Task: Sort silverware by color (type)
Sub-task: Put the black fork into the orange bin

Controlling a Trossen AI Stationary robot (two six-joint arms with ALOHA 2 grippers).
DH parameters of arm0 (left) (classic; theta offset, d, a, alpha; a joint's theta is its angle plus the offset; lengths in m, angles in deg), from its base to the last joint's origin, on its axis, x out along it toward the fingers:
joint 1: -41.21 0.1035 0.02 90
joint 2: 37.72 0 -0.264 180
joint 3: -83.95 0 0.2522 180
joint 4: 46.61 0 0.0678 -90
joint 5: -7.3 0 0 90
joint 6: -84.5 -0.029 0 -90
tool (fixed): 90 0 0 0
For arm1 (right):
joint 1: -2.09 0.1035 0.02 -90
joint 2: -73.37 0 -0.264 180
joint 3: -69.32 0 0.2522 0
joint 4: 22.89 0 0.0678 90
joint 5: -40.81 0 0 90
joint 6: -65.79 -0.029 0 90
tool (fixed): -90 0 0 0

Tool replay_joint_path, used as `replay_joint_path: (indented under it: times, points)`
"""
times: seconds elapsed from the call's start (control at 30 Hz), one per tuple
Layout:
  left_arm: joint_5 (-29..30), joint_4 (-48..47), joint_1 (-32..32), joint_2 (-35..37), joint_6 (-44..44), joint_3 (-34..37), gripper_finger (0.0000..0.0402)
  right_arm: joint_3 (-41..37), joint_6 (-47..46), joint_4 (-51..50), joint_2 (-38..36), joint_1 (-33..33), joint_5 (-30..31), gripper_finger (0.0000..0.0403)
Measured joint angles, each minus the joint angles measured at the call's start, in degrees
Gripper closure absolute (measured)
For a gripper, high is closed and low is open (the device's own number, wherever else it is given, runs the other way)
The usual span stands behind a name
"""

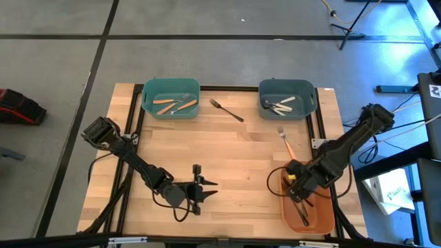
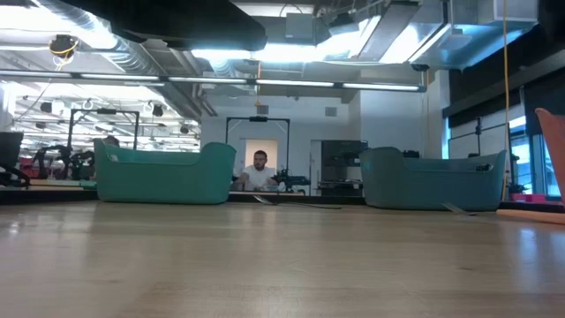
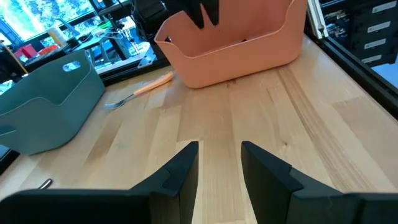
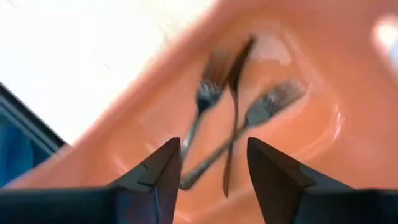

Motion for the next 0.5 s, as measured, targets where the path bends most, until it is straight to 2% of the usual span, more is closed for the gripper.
replay_joint_path:
  times: [0.1, 0.3, 0.5]
  points:
    - [0.0, 0.0, 0.0, 0.0, 0.0, 0.0, 0.0285, 5.0, 3.3, -3.8, -0.2, -1.9, 4.7, 0.0229]
    - [-0.5, 0.0, 0.3, 0.0, 0.0, 0.0, 0.0285, 10.8, 14.6, -3.3, -0.2, -7.3, 21.6, 0.0229]
    - [-12.7, 0.3, 5.5, 0.0, 3.0, 0.0, 0.0285, 9.7, 28.2, 2.0, 1.4, -16.7, 32.3, 0.0229]
